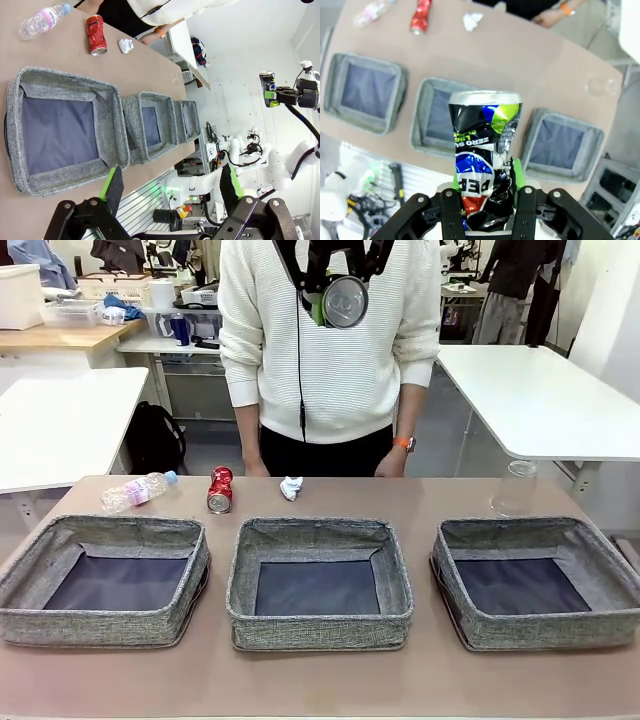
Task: Sort the waste into the appropriate baskets.
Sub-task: Place the picked waste into the Fabric basket indicated by the person, then pick up the waste item pointed out by the person.
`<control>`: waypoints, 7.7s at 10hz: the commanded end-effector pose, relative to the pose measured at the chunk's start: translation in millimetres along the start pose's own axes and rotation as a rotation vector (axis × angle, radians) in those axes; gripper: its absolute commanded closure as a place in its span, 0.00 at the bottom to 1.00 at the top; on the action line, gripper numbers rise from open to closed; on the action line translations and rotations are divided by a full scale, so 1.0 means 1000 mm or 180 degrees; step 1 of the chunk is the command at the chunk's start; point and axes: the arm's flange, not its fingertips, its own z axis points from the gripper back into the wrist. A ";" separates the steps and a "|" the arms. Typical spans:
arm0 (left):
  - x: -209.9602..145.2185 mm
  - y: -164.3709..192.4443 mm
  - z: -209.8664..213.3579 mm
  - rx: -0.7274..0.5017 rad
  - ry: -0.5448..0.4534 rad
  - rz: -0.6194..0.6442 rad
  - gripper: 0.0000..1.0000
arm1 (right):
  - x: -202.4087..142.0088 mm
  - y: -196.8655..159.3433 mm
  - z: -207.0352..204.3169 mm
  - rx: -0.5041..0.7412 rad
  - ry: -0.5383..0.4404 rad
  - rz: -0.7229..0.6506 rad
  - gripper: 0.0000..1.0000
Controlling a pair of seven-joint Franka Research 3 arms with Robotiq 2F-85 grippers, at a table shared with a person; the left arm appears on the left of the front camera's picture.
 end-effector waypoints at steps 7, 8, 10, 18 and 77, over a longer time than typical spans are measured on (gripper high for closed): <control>0.001 -0.002 -0.001 -0.0056 -0.0023 -0.0075 0.00 | -0.001 0.001 0.003 0.0038 -0.0020 0.0012 0.59; 0.001 -0.002 -0.001 -0.0056 -0.0023 -0.0075 0.00 | -0.001 0.001 0.003 0.0038 -0.0020 0.0012 0.59; 0.001 -0.002 -0.001 -0.0056 -0.0023 -0.0075 0.00 | -0.001 0.001 0.003 0.0038 -0.0020 0.0012 0.59; 0.001 -0.002 -0.001 -0.0056 -0.0023 -0.0075 0.00 | -0.096 -0.104 -0.088 0.0108 0.0031 0.0376 0.59; 0.001 -0.002 -0.001 -0.0056 -0.0023 -0.0075 0.00 | -0.196 -0.302 -0.185 0.3682 -0.0673 -0.2645 0.00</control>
